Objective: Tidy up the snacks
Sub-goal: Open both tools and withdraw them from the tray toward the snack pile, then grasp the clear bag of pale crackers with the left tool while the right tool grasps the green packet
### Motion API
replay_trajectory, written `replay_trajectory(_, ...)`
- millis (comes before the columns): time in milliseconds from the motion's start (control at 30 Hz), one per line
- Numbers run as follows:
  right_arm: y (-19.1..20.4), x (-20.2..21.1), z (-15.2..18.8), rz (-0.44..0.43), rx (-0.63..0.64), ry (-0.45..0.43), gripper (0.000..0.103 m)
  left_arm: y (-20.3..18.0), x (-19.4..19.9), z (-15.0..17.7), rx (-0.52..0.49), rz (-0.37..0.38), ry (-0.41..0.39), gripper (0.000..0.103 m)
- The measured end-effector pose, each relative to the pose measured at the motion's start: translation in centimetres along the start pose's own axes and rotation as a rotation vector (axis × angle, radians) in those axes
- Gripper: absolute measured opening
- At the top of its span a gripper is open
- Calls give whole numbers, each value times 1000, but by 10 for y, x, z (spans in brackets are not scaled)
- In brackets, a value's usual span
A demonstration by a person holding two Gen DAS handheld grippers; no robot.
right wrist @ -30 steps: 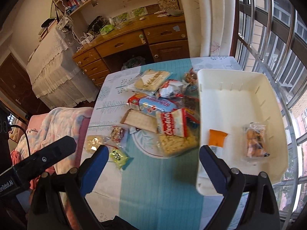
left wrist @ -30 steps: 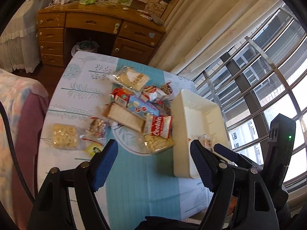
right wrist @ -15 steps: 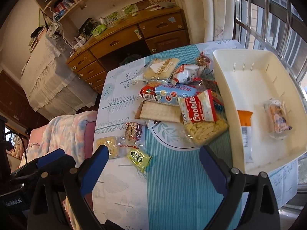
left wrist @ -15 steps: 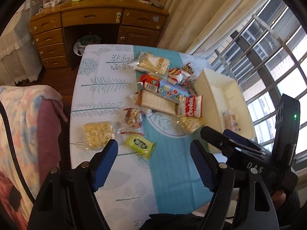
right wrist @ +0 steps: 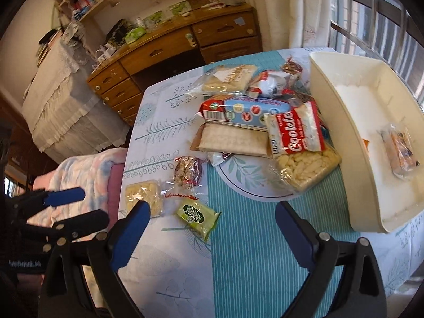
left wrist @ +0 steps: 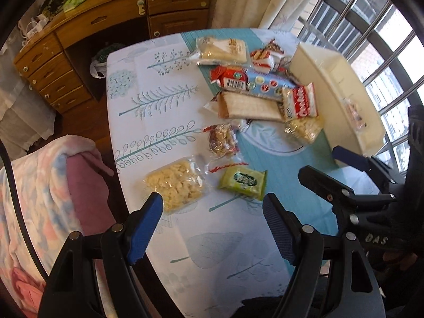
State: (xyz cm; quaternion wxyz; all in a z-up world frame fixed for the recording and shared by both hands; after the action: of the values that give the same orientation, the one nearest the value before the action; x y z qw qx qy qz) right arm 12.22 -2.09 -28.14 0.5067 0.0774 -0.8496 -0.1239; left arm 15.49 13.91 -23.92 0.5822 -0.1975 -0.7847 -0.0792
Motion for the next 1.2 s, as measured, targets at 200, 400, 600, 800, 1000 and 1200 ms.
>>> replay_trajectory(200,8,-28,22,41,158,7,95,18,-49,7,-50,-9,66,77)
replay_trajectory(400,14,-53,34,33,228,10,92,31,-84,10,-92,-29,92,77)
replay_trajectory(600,24,-76,39,38,304,9,89,34,-104,11,-154,-55,110,77)
replay_trajectory(800,27,-91,45,38,332,22,87,40,-116,8,-159,-41,117,82)
replay_trajectory(1000,26,-102,49,42,340,52,83,40,-129,2,-181,-39,109,83)
replay_trajectory(1200,29,-104,48,53,356,39,80,39,-140,-9,-197,-32,90,85)
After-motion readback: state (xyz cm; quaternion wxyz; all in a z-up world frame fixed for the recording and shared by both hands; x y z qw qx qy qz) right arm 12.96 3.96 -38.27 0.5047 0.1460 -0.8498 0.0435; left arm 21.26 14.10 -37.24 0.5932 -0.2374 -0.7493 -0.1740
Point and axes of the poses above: each gripper's, at about its wrist camera, not at the fingertips, and x roughly against the way its jaws point, y to its left, z to its underside, the point moved 6 cm from there along -x, roughly the way its jaws point, and after that the axes turned 7 degrees about -x, right-handed, at the moved point
